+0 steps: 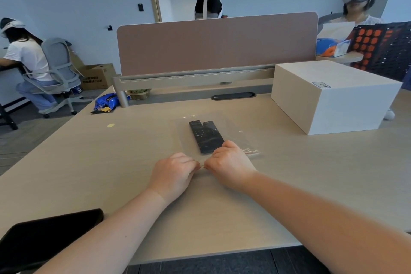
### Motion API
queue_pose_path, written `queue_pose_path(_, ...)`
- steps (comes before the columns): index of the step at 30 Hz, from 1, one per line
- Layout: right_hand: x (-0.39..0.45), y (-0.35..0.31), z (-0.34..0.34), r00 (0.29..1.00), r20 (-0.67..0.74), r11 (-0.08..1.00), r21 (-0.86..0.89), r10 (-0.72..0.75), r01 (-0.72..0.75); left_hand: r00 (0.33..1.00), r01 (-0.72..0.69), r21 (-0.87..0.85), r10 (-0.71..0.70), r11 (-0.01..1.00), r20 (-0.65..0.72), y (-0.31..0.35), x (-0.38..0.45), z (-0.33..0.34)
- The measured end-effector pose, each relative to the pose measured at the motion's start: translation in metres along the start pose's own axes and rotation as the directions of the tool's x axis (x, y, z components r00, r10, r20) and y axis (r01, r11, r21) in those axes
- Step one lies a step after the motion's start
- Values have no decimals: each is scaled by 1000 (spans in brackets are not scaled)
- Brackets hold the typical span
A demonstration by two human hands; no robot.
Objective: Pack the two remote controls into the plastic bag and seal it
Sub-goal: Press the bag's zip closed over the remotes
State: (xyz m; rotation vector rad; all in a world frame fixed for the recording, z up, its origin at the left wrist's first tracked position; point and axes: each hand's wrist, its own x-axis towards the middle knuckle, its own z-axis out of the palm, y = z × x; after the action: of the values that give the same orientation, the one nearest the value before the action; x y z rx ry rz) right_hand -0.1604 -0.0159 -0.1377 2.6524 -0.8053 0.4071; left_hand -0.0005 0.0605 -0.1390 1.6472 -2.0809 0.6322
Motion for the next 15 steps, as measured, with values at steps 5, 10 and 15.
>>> queue_pose_path(5, 2, -1, 0, 1000, -2, 999, 33, -25, 25, 999, -17, 37, 15, 999, 41, -1, -1, 0)
queue_pose_path(10, 2, 0, 3, 997, -56, 998, 27, -53, 54, 998, -12, 22, 10, 1000, 55, -2, -1, 0)
queue_pose_path(15, 0, 0, 3, 993, -112, 999, 4, -31, 32, 999, 12, -10, -12, 1000, 30, -2, 0, -3)
